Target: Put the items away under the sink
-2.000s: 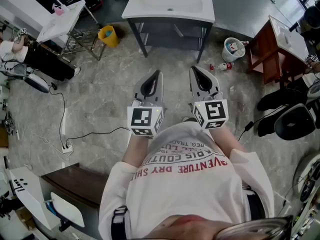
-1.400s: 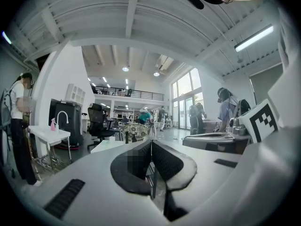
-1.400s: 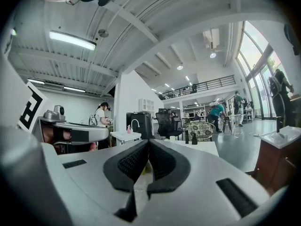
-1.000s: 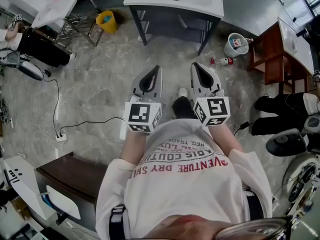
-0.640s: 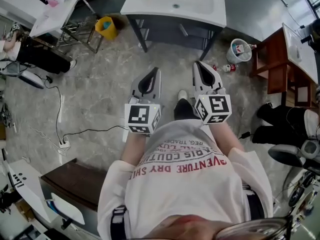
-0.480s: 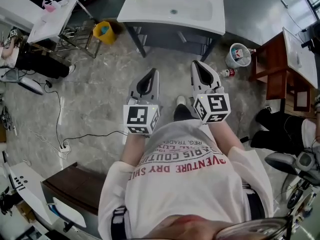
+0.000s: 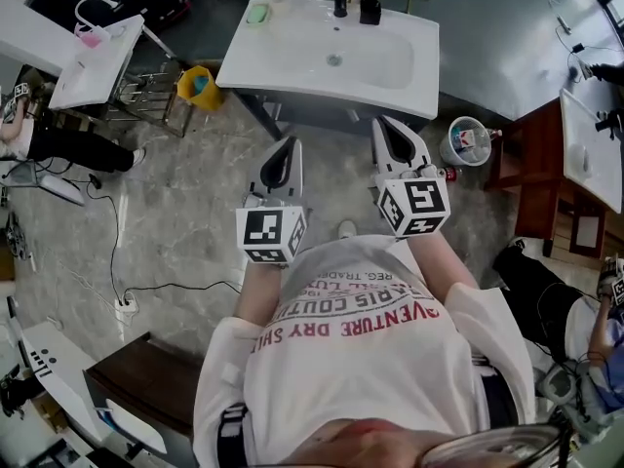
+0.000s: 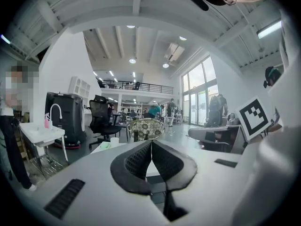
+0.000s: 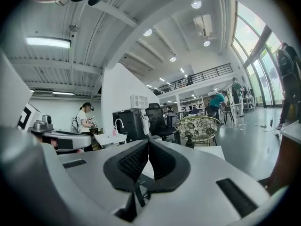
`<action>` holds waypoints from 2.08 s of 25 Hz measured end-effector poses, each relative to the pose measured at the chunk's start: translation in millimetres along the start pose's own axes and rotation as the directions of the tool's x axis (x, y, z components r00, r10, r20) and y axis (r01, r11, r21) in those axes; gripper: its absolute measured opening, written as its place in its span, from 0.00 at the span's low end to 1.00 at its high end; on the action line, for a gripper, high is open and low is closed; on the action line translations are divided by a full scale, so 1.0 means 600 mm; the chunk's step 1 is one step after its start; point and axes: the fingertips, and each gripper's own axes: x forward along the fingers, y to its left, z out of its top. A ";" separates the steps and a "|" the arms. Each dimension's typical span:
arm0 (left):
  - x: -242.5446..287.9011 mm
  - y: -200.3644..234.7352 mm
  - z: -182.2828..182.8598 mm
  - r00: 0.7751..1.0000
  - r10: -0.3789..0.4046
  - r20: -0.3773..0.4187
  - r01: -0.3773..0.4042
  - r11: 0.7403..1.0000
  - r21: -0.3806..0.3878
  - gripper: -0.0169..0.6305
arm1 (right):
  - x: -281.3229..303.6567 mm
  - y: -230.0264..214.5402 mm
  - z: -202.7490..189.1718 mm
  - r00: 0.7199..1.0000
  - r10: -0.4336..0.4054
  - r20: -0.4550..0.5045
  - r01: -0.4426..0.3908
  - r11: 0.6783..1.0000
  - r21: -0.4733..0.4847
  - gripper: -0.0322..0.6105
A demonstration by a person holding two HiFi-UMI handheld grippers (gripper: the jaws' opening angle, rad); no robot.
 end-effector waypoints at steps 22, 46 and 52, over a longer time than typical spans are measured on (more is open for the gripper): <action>0.357 0.146 0.032 0.962 -0.271 -0.042 0.272 0.962 0.016 0.06 | 0.294 -0.144 0.009 0.970 -0.241 -0.031 0.241 0.971 0.005 0.09; 0.642 0.307 -0.008 0.889 -0.421 -0.180 0.414 0.907 -0.076 0.06 | 0.554 -0.263 -0.038 0.897 -0.421 -0.134 0.431 0.901 0.050 0.09; 0.709 0.293 -0.040 0.886 -0.400 -0.233 0.388 0.916 -0.096 0.06 | 0.598 -0.330 -0.074 0.896 -0.404 -0.187 0.415 0.910 0.023 0.09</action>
